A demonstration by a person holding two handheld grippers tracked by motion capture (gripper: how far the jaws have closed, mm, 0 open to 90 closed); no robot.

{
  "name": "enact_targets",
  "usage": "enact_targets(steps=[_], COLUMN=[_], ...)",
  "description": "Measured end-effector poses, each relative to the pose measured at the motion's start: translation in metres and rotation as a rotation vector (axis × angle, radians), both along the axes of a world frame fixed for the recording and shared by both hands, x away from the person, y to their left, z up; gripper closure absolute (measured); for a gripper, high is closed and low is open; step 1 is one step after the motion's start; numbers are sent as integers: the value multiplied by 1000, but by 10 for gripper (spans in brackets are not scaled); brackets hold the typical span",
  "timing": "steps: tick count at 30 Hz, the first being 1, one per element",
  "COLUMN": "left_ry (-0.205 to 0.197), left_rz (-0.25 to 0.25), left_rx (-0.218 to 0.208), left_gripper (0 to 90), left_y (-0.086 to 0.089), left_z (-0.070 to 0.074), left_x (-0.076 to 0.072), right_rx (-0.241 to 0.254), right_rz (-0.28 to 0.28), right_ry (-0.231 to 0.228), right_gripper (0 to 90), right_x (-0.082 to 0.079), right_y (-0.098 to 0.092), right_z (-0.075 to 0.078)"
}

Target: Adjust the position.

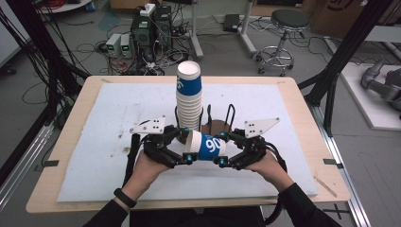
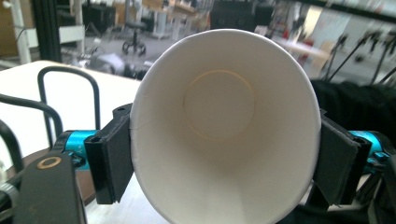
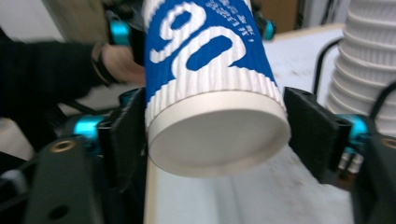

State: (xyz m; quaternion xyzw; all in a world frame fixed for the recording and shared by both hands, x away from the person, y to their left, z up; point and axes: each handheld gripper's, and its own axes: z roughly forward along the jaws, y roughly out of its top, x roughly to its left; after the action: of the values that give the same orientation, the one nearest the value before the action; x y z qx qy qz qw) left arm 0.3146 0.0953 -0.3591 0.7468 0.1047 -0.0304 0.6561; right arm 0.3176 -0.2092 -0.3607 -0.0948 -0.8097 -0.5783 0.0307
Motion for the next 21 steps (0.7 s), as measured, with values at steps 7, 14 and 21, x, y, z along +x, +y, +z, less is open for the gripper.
enact_targets(steps=[7, 14, 21], left_ry=[-101, -149, -141], left_rz=[28, 25, 26], left_rx=[235, 331, 292], left_gripper=[200, 204, 177], left_y=[-7, -16, -15], left_z=[16, 22, 22], left_x=[-7, -13, -13], right_rx=[-166, -291, -286], right_rz=[-11, 5, 27], right_ry=[-111, -170, -172], right_gripper=[193, 195, 285], right_x=[-4, -9, -9], right_y=[5, 20, 25], right_z=[10, 6, 0])
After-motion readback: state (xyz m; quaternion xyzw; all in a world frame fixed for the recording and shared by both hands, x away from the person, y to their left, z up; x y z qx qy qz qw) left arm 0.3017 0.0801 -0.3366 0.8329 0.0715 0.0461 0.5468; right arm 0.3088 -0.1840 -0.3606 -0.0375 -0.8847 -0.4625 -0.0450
